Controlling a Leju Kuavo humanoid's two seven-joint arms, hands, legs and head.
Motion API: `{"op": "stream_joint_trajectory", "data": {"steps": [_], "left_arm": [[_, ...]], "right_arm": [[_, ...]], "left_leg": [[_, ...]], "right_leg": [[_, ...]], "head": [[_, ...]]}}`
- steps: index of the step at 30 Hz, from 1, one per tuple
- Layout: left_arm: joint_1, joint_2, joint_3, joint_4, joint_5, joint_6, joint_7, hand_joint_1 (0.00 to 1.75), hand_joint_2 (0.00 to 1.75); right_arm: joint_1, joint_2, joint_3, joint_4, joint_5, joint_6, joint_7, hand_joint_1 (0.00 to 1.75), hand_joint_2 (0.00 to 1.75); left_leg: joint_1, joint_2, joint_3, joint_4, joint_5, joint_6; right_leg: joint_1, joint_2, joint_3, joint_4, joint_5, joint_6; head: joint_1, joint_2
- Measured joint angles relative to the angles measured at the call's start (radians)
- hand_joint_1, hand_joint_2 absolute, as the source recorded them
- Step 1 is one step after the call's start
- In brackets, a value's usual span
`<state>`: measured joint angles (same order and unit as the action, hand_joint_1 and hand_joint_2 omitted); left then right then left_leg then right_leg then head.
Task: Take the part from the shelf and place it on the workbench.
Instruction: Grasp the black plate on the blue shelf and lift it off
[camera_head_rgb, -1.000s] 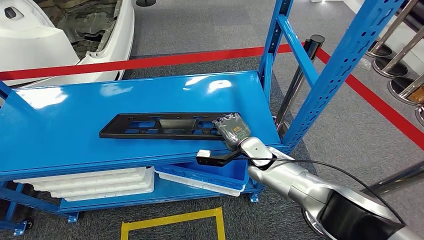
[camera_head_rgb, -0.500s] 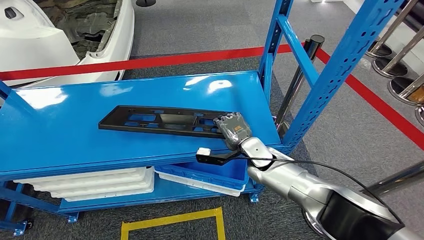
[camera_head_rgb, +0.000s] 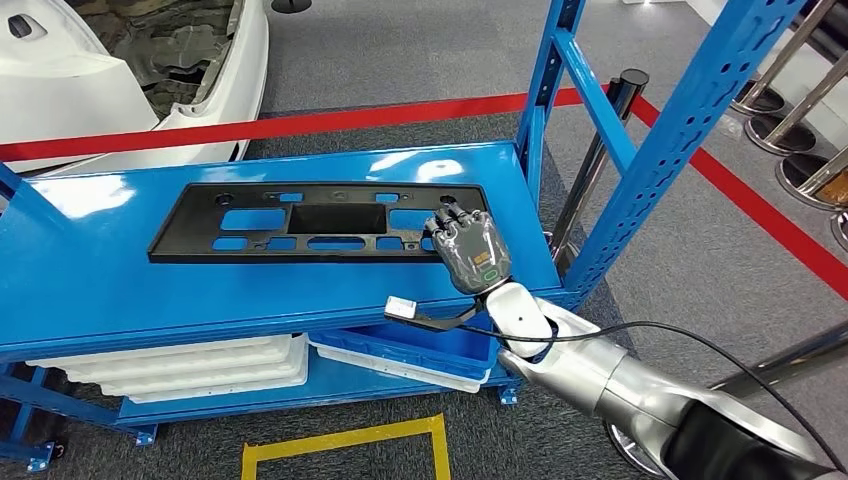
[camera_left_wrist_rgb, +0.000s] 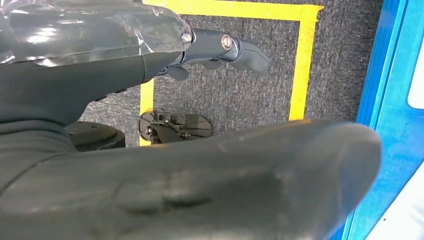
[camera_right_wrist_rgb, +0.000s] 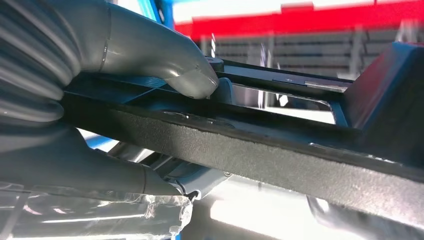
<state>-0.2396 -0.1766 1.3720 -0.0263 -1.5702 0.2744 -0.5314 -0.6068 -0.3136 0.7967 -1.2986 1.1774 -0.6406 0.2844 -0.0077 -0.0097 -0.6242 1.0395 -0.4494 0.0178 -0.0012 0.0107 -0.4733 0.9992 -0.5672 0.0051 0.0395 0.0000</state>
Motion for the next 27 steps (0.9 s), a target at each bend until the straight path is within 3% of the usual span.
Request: {"op": "stream_joint_trajectory", "data": {"steps": [12,27], "left_arm": [[0.000,0.000,0.001,0.000,0.000,0.006,-0.002,0.00,0.00],[0.000,0.000,0.009,0.000,0.000,0.004,-0.064,0.00,0.00]], "right_arm": [[0.063,-0.001,-0.050,-0.227,0.109,-0.004,-0.002,1.75,1.75],[0.150,0.051,-0.004,-0.510,0.227,0.060,-0.045,1.75,1.75]], "left_leg": [[0.000,0.000,0.000,-0.001,0.000,0.000],[0.000,0.000,0.000,-0.001,0.000,0.000]], "right_leg": [[0.000,0.000,0.000,0.000,0.000,0.000],[0.000,0.000,0.001,0.000,-0.001,-0.001]], "head": [[0.000,0.000],[0.000,0.000]]}}
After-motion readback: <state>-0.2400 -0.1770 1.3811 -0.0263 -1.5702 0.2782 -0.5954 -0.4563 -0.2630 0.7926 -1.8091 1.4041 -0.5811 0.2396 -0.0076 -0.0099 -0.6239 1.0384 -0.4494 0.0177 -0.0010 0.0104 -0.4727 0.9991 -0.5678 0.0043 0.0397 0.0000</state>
